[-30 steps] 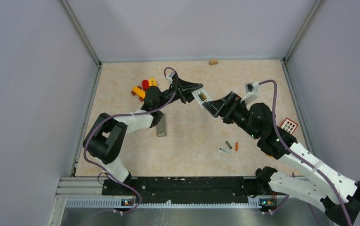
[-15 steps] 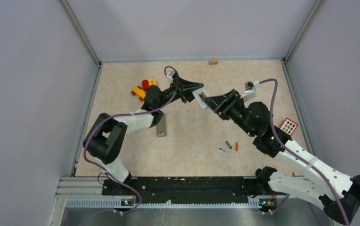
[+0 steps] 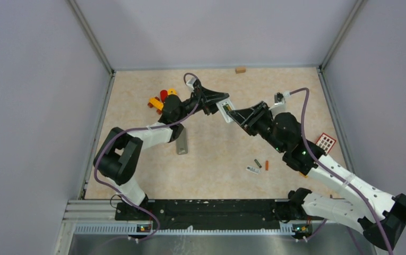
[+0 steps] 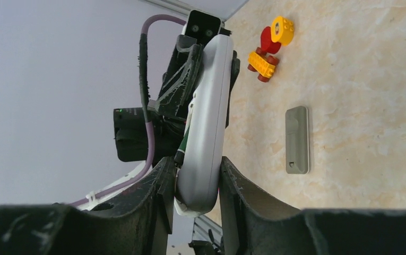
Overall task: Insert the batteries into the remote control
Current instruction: Load the battery into the remote control.
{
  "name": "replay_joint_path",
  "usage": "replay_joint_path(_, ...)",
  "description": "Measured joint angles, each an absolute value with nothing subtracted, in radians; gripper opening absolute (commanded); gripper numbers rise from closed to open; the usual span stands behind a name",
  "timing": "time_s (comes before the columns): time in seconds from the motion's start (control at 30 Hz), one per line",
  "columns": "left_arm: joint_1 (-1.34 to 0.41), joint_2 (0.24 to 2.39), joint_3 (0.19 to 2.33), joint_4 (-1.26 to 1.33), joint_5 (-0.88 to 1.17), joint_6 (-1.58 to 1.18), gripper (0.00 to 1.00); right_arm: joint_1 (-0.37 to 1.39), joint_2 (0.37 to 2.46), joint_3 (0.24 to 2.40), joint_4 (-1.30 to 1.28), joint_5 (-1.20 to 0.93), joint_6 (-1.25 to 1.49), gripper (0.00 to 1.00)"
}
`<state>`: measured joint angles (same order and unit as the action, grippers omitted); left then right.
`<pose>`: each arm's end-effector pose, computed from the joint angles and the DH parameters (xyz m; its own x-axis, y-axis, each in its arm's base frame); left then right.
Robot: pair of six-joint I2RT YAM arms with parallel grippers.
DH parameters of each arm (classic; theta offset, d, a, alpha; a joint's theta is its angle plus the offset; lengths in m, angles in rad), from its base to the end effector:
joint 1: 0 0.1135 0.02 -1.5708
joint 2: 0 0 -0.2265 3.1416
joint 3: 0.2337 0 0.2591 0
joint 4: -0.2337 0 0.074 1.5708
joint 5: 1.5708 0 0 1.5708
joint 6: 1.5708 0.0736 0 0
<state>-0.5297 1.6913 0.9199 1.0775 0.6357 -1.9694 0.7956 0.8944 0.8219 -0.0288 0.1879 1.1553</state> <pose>0.3203 -0.2382 0.2458 -0.9259 -0.3172 0.2052 -0.1078 -0.2988 -0.9482 0.2054 0.1900 0.3169 -0.5516 0.7213 -0.4189 -0.1660 0.3972 0.9026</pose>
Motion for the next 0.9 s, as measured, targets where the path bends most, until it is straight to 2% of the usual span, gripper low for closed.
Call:
replay_joint_path(0.2, -0.522, 1.681, 0.922, 1.037, 0.631, -1.902, 0.0, 0.796, 0.945, 0.881, -0.13, 0.191, 1.176, 0.2)
replay_joint_path(0.47, -0.508, 1.631, 0.924, 0.919, 0.602, -1.758, 0.0, 0.796, 1.024, 0.949, -0.223, 0.213, 1.179, 0.21)
replay_joint_path(0.53, -0.505, 1.618, 0.926, 0.878, 0.592, -1.716, 0.0, 0.796, 1.037, 0.952, -0.226, 0.216, 1.179, 0.29)
replay_joint_path(0.67, -0.5, 1.581, 0.934, 0.796, 0.584, -1.597, 0.0, 0.796, 1.043, 0.952, -0.233, 0.217, 1.143, 0.61)
replay_joint_path(0.73, -0.499, 1.555, 0.941, 0.744, 0.597, -1.481, 0.0, 0.795, 1.044, 0.948, -0.247, 0.216, 1.096, 0.73)
replay_joint_path(0.9, -0.48, 1.486, 0.97, 0.572, 0.627, -1.211, 0.0, 0.795, 1.005, 0.91, -0.247, 0.199, 0.953, 0.78)
